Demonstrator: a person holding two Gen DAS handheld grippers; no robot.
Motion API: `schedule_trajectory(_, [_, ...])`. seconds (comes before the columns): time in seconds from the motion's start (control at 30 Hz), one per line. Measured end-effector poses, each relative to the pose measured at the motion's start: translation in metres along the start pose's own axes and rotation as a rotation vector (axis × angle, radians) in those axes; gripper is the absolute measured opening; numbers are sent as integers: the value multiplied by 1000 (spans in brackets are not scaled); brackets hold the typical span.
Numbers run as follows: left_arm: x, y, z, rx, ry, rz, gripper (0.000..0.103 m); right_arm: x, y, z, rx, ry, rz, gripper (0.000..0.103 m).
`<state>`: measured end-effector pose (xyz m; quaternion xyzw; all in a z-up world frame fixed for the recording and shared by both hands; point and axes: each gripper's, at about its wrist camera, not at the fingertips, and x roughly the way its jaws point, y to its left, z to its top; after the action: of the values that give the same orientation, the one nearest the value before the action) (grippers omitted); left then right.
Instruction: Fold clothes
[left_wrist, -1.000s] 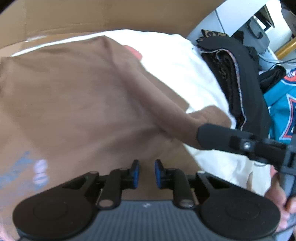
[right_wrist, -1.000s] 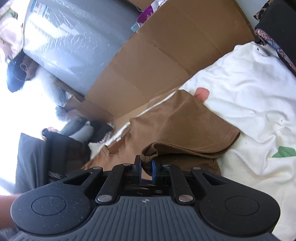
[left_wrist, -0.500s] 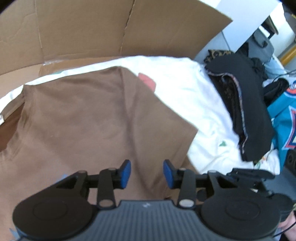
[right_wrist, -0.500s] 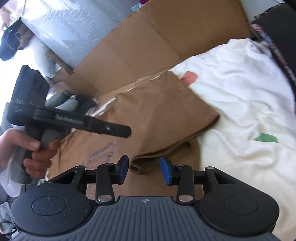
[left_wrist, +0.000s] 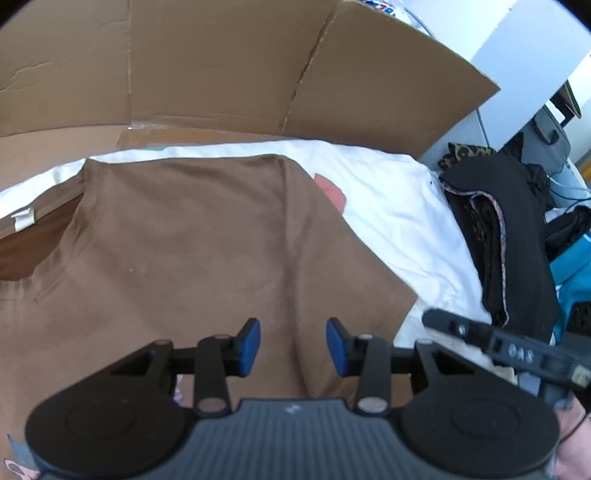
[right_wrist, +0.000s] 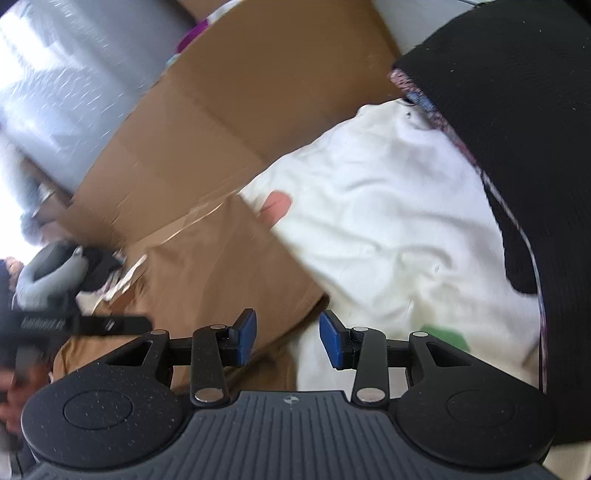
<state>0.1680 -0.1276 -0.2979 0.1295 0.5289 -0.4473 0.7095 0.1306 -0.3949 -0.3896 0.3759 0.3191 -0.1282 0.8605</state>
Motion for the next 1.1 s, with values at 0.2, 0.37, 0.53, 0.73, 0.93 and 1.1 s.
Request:
schedule_trajectory(0.2, [4,3,2,-15,-10,4,42,22,-9,8,41,23,-17,44])
schedule_trajectory(0.37, [7,3,2,-34,-20,-1,42,37,-18,6,98,48,-17,44])
schedule_trajectory(0.53, [9,3,0,-51,-30,-11,42,43,-27,7,167,46,30,44])
schedule_trajectory(0.73, [11,9,8,-49,-62,16,36,49,-31,8,189,77,74,3])
schedule_trajectory(0.93, [12,17,29,13,-89,55,9,35,-24,15,158,66,106,1])
schedule_trajectory(1.1, [16,22,45,59,-109,79,7,18,-14,30,146,30,132,1])
